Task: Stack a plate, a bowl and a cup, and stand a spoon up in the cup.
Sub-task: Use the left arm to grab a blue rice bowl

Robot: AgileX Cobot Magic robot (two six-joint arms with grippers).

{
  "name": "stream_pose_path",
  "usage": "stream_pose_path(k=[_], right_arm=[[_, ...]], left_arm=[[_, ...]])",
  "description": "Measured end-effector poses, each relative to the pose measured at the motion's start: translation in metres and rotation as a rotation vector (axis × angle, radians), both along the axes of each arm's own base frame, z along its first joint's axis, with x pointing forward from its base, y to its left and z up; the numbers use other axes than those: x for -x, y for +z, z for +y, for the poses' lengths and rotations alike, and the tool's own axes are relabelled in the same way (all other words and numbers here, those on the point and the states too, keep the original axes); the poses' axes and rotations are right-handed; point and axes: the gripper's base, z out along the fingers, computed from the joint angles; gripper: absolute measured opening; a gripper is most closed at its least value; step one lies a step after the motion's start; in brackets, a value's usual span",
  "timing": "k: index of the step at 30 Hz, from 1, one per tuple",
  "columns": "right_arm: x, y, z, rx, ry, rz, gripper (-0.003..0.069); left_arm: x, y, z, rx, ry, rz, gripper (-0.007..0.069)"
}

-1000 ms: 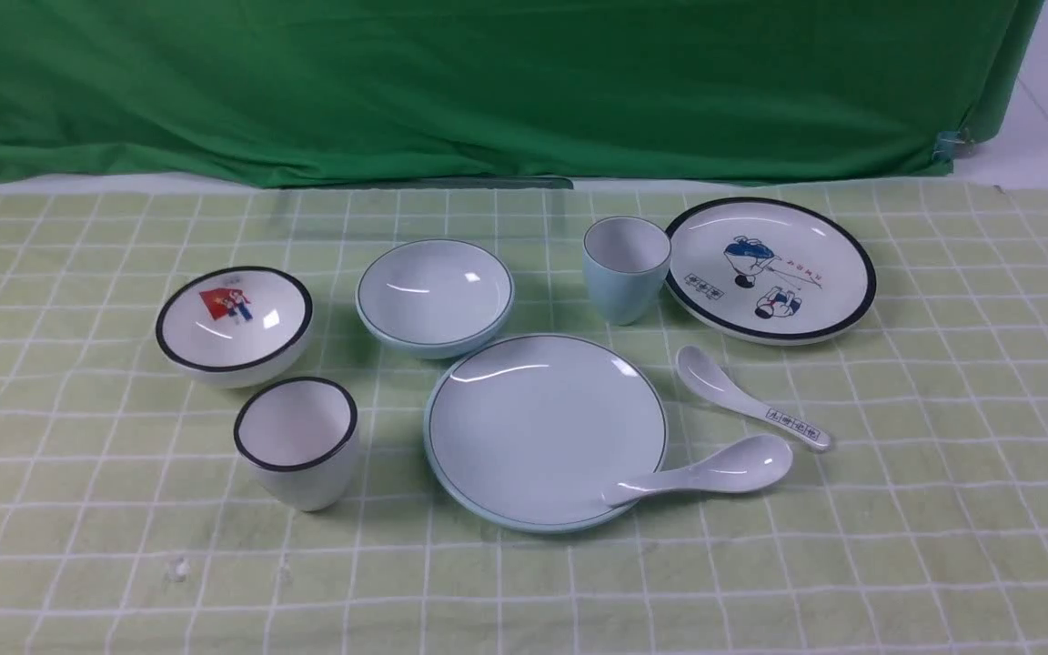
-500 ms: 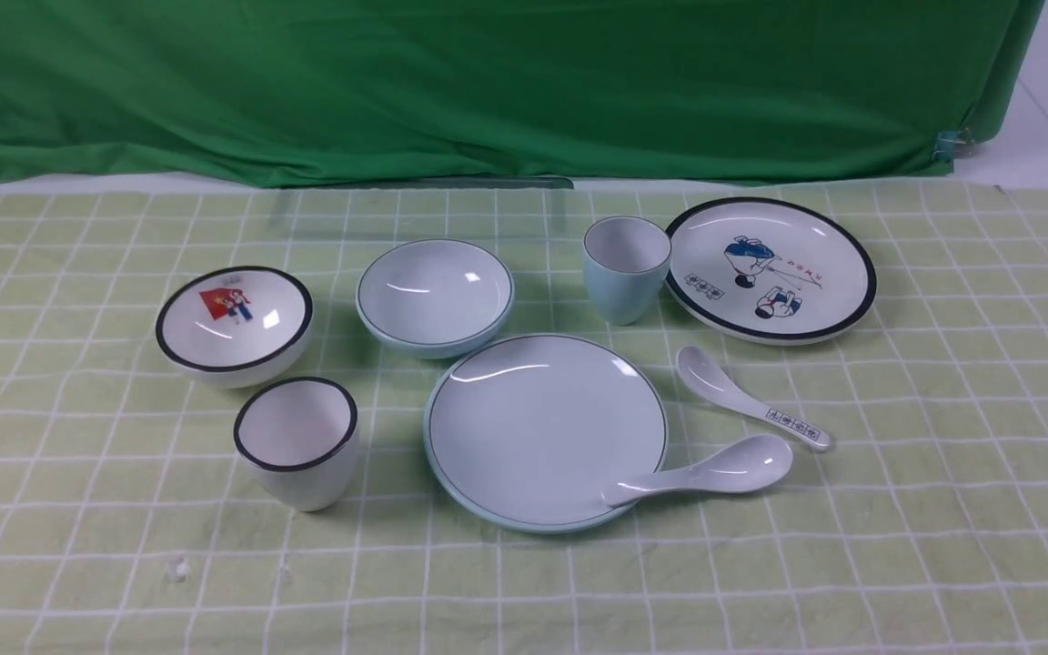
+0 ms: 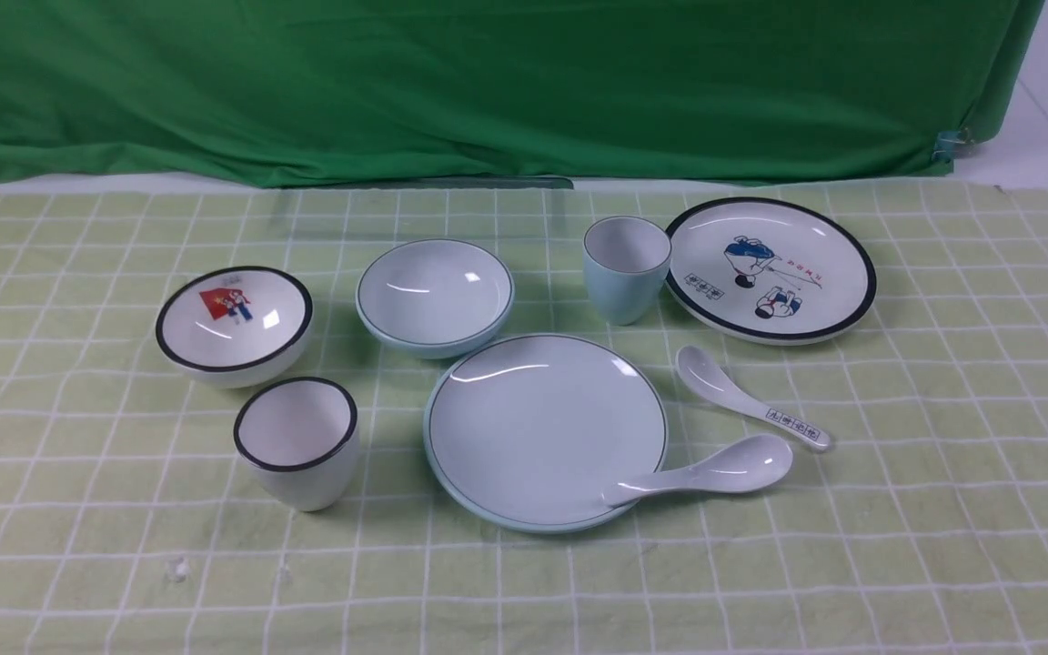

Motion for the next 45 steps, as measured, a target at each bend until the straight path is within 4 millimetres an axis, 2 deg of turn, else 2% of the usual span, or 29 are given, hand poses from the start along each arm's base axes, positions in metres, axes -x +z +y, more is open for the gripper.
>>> stream_pose_path(k=[24,37,45], right_arm=[[0.0,0.0,0.0,0.0,0.0,0.0,0.0242],[0.0,0.0,0.0,0.0,0.0,0.0,0.0242],[0.0,0.0,0.0,-0.001,0.0,0.0,0.0242]], left_arm=[[0.0,0.001,0.001,-0.052,-0.003,-0.006,-0.0007],[-0.001,0.018,0.0,-0.096,-0.002,-0.196,-0.0007],[-0.001,0.02,0.0,-0.099,-0.001,-0.221,-0.0007]])
